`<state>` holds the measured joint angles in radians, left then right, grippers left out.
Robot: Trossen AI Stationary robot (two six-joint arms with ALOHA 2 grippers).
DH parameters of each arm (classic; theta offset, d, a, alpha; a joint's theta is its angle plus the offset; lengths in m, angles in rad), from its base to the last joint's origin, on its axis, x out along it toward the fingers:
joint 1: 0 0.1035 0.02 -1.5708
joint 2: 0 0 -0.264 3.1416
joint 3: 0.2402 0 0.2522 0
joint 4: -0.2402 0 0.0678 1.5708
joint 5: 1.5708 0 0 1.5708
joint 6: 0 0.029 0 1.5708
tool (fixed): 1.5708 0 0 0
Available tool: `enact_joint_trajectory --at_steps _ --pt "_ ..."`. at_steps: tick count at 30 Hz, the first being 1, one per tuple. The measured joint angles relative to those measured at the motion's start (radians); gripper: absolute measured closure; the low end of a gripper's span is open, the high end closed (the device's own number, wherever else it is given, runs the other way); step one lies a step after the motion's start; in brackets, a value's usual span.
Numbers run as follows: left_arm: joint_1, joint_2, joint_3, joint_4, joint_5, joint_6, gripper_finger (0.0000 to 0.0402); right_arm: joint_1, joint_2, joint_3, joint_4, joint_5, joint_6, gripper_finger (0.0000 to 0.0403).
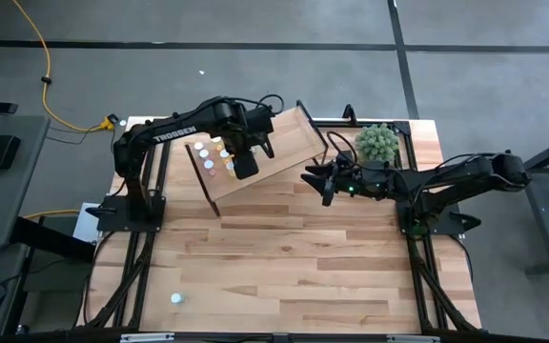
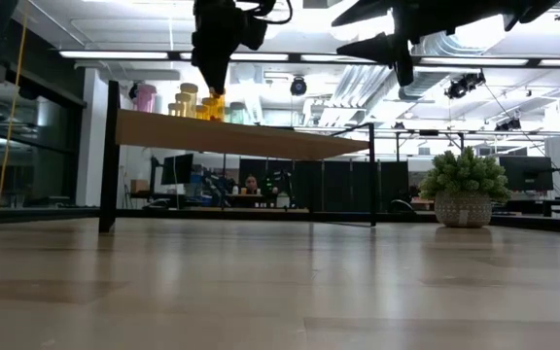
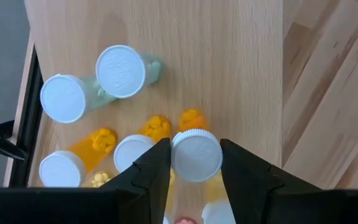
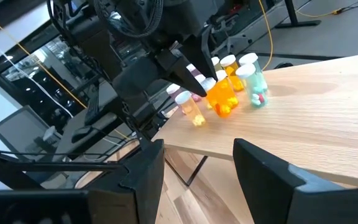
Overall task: Pick and place medicine bottles onto shelf by color
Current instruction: Put the orange pill bottle on the shelf aligned with the other orange pill bottles
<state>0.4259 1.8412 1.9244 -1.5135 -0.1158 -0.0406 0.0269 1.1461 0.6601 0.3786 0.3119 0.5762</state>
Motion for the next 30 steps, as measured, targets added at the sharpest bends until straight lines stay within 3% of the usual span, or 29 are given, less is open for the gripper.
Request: enact_joint_trajectory --at_steps 30 --pt "-0.002 0.000 0.000 0.005 0.038 0.019 0.0279 0.000 0.000 -0.001 -0.001 0.022 -0.017 0.0219"
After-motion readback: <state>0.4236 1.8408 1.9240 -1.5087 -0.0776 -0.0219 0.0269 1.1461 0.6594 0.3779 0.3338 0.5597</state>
